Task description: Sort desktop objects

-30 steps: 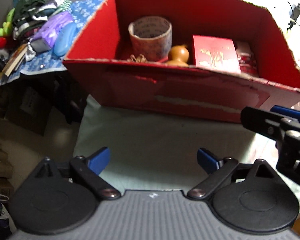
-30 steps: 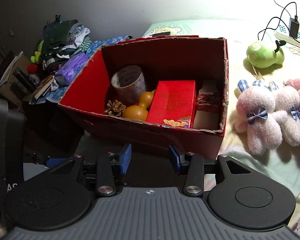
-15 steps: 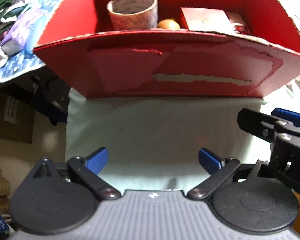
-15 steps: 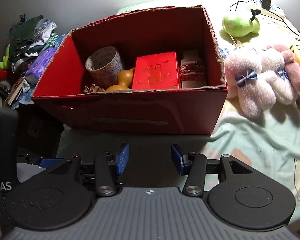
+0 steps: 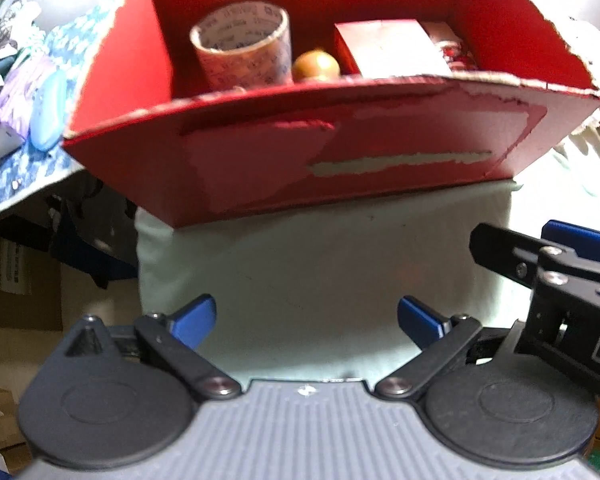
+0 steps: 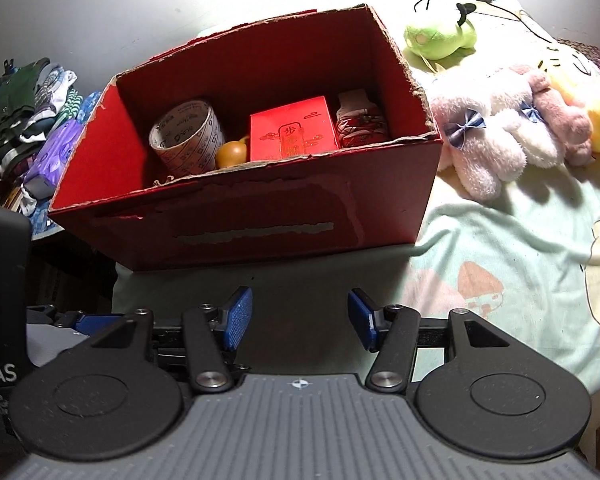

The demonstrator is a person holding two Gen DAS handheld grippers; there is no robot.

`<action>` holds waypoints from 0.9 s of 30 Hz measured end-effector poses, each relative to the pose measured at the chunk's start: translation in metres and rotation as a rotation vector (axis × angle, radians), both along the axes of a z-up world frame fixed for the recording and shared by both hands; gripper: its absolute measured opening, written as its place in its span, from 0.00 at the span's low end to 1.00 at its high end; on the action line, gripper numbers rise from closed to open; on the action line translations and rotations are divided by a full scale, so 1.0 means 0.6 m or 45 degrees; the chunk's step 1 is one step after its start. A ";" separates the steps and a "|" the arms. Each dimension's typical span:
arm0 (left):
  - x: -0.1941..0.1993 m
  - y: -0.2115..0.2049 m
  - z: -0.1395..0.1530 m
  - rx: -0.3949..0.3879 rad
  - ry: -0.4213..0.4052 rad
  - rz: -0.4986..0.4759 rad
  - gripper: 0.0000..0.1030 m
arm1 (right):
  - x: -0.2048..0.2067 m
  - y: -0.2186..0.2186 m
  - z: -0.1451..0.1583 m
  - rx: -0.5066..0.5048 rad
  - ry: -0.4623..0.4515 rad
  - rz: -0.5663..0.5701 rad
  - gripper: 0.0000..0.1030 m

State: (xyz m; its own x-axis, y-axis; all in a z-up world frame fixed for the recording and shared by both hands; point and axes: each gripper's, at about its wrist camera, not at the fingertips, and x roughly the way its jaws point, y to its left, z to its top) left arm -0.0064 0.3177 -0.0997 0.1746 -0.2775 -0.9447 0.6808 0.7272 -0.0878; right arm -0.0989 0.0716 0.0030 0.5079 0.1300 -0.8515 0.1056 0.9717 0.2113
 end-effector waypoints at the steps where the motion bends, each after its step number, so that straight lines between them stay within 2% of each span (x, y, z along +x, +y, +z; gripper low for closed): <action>1: 0.003 0.004 0.003 -0.006 -0.010 0.006 0.95 | 0.000 0.003 0.002 -0.004 -0.007 -0.003 0.55; 15: 0.040 0.047 0.057 -0.085 -0.096 0.054 0.96 | 0.013 0.043 0.048 -0.009 -0.117 0.041 0.55; 27: 0.068 0.029 0.120 -0.147 -0.182 0.104 0.97 | 0.051 0.034 0.102 0.015 -0.228 0.149 0.55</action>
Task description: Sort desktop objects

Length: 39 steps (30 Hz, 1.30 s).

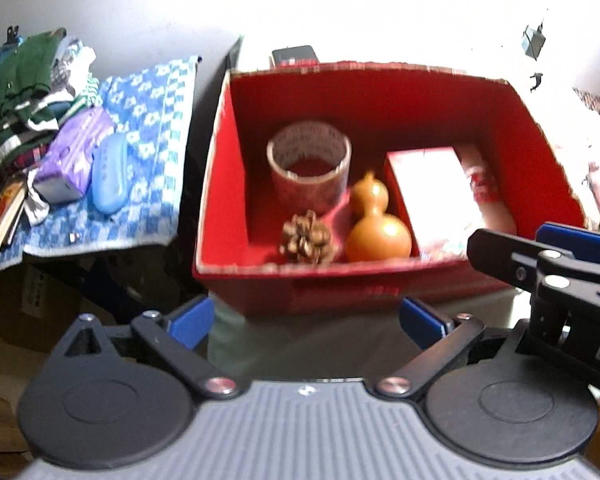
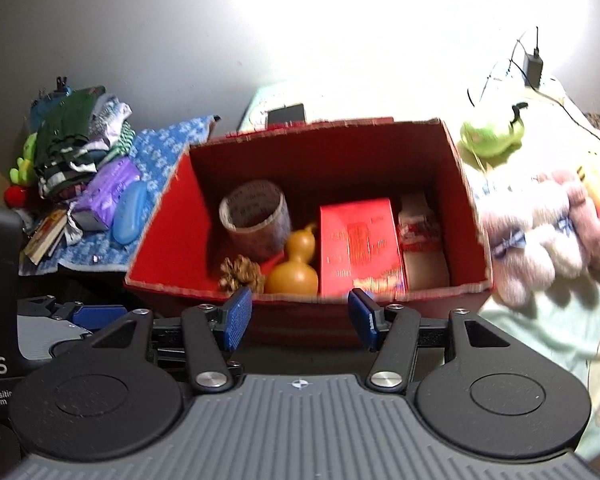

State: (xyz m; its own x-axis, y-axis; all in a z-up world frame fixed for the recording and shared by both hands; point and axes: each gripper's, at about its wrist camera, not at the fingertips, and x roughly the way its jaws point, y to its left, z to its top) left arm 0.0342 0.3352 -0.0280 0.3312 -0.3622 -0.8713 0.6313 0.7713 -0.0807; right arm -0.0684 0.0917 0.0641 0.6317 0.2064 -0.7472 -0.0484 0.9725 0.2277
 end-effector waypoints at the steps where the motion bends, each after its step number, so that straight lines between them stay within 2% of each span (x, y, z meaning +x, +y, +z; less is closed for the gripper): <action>1: 0.003 -0.005 0.005 -0.004 -0.007 0.002 0.97 | 0.004 -0.003 0.004 0.001 -0.009 0.001 0.55; 7: 0.018 -0.038 0.028 0.003 -0.060 0.002 0.98 | 0.037 -0.026 0.019 0.020 -0.037 0.007 0.55; 13: 0.032 -0.069 0.023 0.019 -0.032 0.003 0.98 | 0.071 -0.047 0.014 0.030 -0.005 0.020 0.56; 18: 0.042 -0.088 0.016 0.000 0.034 -0.005 0.97 | 0.095 -0.061 0.006 0.026 0.047 0.020 0.56; 22: 0.046 -0.097 0.014 -0.019 0.041 0.010 0.89 | 0.113 -0.069 0.004 0.010 0.073 0.023 0.58; 24: 0.051 -0.102 0.012 -0.012 0.054 0.010 0.89 | 0.121 -0.072 0.000 -0.005 0.080 0.019 0.62; 29: 0.064 -0.117 0.003 0.049 0.065 0.000 0.90 | 0.142 -0.079 -0.014 -0.041 0.136 0.014 0.62; 33: 0.074 -0.123 -0.009 0.064 0.092 -0.013 0.92 | 0.156 -0.082 -0.022 -0.053 0.172 0.008 0.63; 36: 0.079 -0.127 -0.019 0.079 0.102 -0.037 0.97 | 0.165 -0.082 -0.032 -0.053 0.211 0.007 0.63; 39: 0.081 -0.125 -0.026 0.069 0.086 -0.047 0.98 | 0.172 -0.079 -0.039 -0.058 0.239 0.014 0.64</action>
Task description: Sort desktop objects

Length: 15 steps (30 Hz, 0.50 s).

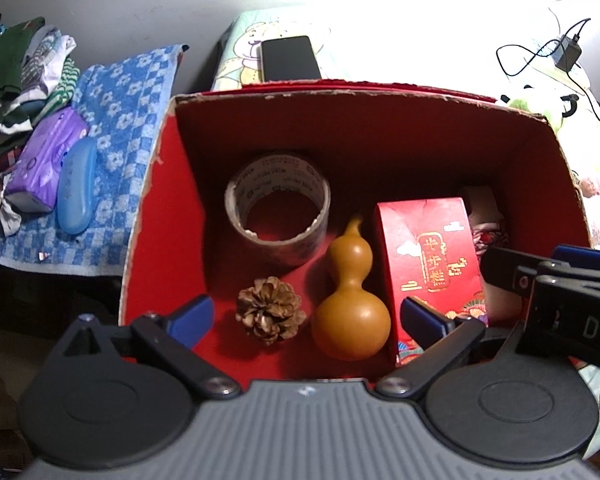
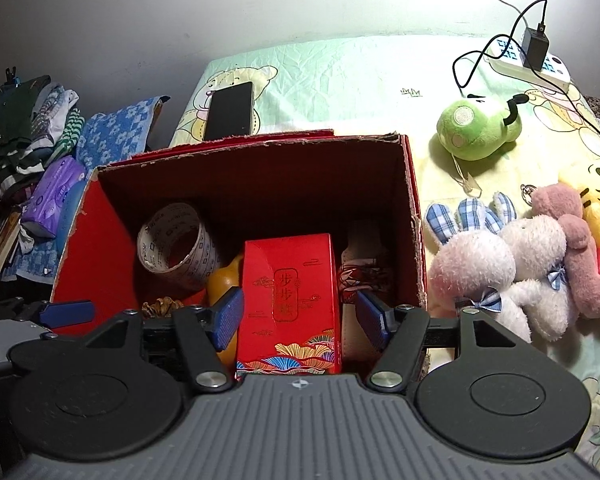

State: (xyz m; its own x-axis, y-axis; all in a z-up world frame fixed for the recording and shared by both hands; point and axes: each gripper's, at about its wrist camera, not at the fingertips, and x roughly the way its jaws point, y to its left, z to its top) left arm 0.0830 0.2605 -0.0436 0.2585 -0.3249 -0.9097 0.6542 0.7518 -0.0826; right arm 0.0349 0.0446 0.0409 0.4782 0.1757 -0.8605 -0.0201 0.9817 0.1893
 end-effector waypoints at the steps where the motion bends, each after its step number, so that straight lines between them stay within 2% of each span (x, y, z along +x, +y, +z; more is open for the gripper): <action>1: 0.003 0.000 -0.002 -0.005 0.005 -0.005 0.98 | 0.002 0.001 -0.001 -0.003 0.004 0.003 0.66; 6: 0.019 -0.005 -0.010 -0.022 0.038 -0.022 0.98 | 0.018 0.000 -0.006 -0.007 0.013 -0.006 0.67; 15: 0.023 -0.019 -0.035 0.051 0.028 -0.089 0.98 | 0.036 0.001 -0.024 -0.012 0.065 -0.043 0.68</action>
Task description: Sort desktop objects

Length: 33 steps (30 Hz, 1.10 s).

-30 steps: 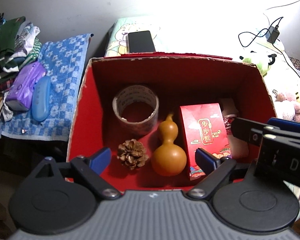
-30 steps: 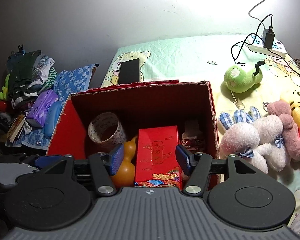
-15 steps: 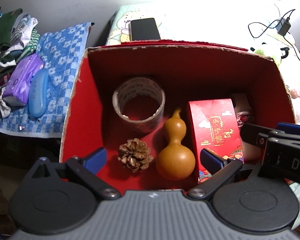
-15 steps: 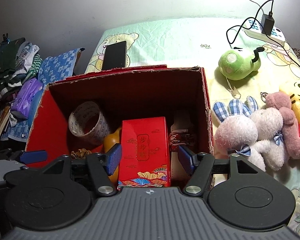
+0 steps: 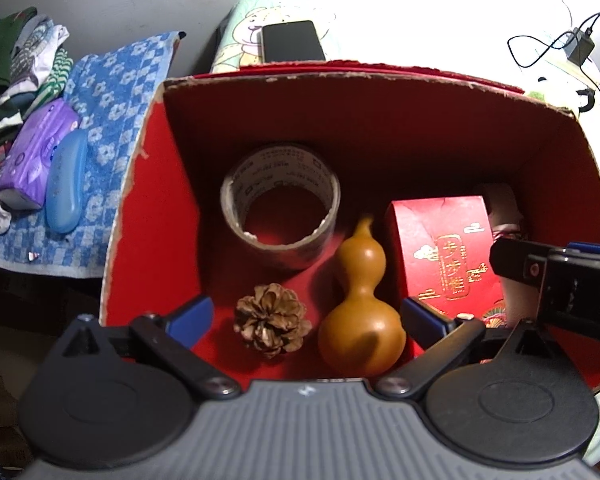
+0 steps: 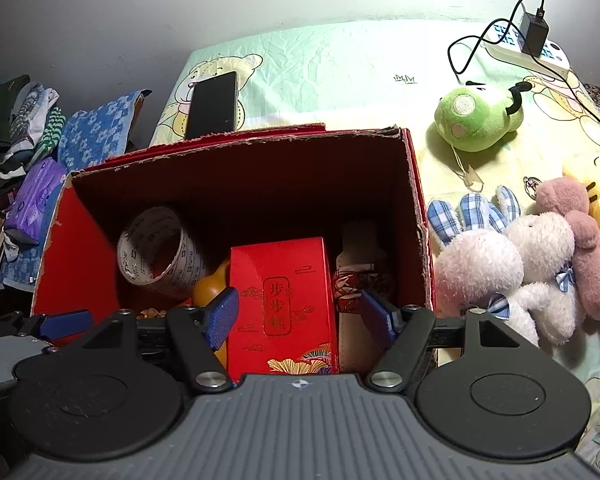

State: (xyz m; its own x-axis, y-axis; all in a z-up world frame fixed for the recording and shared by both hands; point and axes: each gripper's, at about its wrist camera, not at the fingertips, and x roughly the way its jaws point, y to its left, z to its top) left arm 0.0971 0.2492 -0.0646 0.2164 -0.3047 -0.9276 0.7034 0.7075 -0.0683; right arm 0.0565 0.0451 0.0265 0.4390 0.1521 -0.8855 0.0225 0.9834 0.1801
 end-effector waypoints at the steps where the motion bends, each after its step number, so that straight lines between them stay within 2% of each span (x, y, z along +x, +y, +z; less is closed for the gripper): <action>1: 0.001 -0.001 -0.001 0.005 0.004 -0.008 0.98 | 0.001 0.001 -0.002 0.001 0.007 -0.001 0.68; 8: 0.012 -0.004 -0.016 0.066 0.090 -0.043 0.98 | 0.006 0.007 -0.012 -0.011 0.045 0.003 0.72; 12: 0.011 -0.008 -0.017 0.106 0.088 -0.077 0.98 | 0.007 0.009 -0.015 -0.012 0.060 0.008 0.73; 20: 0.023 -0.023 -0.022 0.186 0.155 -0.111 0.98 | 0.017 0.011 -0.017 0.000 0.084 -0.004 0.76; 33: 0.037 -0.039 -0.018 0.208 0.179 -0.145 0.98 | 0.033 0.009 -0.015 0.007 0.092 -0.022 0.79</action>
